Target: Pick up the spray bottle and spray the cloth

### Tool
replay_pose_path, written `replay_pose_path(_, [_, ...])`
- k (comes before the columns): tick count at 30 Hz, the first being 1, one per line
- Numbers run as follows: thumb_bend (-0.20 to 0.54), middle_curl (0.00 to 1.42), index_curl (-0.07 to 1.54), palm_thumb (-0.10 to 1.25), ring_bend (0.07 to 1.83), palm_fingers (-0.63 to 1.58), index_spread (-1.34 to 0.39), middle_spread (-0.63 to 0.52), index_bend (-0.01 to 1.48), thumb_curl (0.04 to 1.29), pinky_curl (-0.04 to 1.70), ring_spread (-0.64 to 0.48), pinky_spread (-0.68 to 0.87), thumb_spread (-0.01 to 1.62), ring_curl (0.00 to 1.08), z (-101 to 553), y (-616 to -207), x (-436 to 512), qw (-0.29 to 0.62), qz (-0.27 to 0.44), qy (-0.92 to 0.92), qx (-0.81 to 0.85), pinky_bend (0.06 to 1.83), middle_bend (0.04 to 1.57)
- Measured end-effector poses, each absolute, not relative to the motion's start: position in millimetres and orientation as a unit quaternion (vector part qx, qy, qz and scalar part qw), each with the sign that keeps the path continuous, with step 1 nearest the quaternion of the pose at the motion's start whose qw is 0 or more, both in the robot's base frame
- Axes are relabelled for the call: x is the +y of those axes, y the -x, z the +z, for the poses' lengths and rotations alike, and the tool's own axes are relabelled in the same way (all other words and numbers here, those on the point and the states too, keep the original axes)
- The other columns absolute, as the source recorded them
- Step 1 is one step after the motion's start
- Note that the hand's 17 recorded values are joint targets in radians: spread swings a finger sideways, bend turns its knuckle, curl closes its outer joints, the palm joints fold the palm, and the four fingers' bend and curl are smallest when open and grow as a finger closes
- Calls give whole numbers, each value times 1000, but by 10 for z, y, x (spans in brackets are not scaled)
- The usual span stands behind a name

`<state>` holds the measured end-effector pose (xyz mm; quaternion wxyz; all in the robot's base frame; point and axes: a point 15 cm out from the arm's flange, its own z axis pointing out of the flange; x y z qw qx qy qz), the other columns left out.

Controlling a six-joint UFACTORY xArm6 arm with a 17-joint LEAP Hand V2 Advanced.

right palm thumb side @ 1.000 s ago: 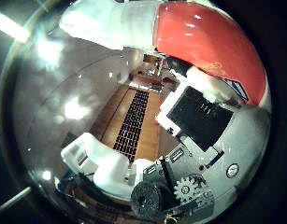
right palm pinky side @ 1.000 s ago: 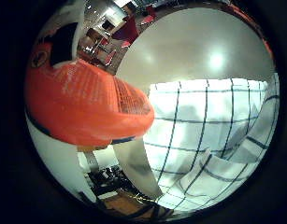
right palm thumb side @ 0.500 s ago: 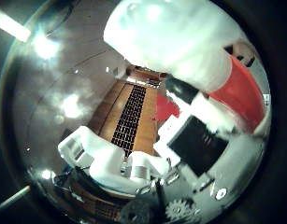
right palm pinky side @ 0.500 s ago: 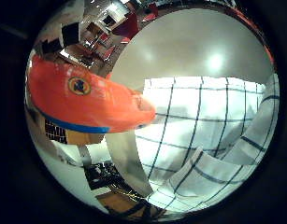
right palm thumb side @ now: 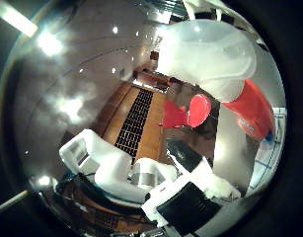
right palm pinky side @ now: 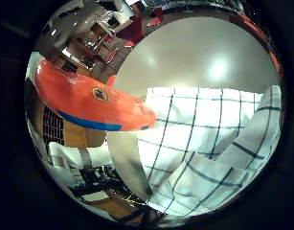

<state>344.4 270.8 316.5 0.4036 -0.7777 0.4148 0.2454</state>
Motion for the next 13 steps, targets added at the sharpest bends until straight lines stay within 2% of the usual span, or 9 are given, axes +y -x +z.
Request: replay_pose_path(13, [-23,359,347,652,521,195,-253,68,167,360,428,152,452,1071,296,3357,-3497,2328,410,216,775,430,453,305])
